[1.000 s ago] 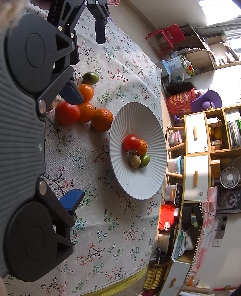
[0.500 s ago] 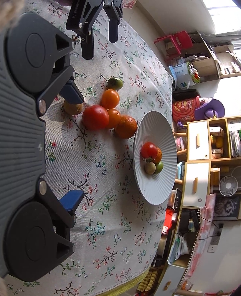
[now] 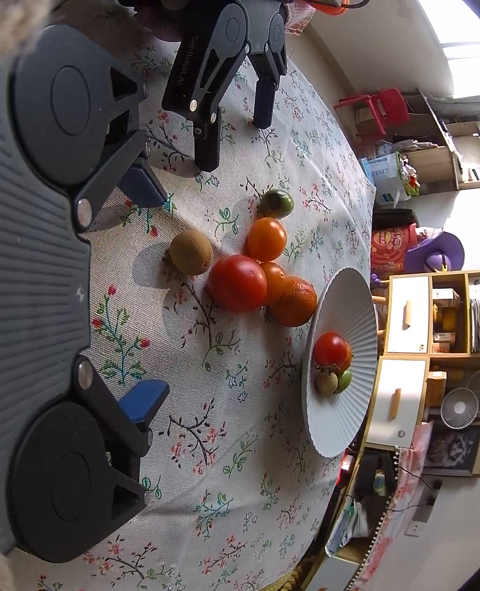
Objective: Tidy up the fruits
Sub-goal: 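Close the left tool on a large green lime while the right tool grasps a tan fruit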
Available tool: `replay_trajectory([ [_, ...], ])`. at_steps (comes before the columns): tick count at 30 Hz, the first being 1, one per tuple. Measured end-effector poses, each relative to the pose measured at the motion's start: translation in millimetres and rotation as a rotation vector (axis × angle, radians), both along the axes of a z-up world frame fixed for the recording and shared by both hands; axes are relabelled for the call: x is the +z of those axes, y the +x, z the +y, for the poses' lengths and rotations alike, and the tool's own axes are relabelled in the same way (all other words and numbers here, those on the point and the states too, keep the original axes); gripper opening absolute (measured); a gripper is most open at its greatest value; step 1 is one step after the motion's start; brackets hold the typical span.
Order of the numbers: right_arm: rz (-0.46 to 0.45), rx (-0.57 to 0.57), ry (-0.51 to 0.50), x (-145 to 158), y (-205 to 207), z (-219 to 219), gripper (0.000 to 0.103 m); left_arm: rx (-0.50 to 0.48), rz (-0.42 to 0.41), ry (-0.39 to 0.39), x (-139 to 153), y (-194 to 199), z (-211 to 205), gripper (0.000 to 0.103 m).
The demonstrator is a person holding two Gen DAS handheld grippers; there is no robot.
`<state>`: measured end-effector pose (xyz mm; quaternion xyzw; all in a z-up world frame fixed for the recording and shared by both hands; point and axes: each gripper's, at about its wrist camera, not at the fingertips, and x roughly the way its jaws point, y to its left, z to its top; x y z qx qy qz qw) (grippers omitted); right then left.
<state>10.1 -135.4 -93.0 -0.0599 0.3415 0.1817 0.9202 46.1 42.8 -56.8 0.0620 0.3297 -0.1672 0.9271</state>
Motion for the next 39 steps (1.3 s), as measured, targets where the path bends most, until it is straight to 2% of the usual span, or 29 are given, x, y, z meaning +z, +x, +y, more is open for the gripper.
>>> replay_trajectory([
  [7,-0.038,0.024,0.002,-0.1,-2.7,5.5,0.092,0.007,-0.009,-0.008,1.2,12.8,-6.9,0.099],
  [10,-0.051,0.035,0.000,0.3,-3.5,7.0,0.086,0.002,-0.015,-0.020,2.5,15.9,-9.4,0.094],
  [16,-0.065,0.056,0.006,1.4,-5.4,9.0,0.068,-0.012,-0.027,-0.047,5.6,21.2,-14.7,0.076],
  [21,-0.063,0.094,0.010,2.8,-6.3,13.6,0.047,-0.020,-0.027,-0.082,8.0,26.4,-17.6,0.058],
  [23,-0.061,0.106,0.012,3.2,-6.8,14.6,0.041,-0.021,-0.027,-0.086,8.3,26.9,-18.1,0.053],
  [32,-0.056,0.117,0.019,3.0,-6.2,17.6,0.034,-0.009,-0.024,-0.101,9.9,27.7,-16.5,0.034],
  [39,-0.056,0.122,0.021,4.6,-6.5,18.1,0.025,0.019,-0.021,-0.120,12.9,27.1,-11.5,0.032],
])
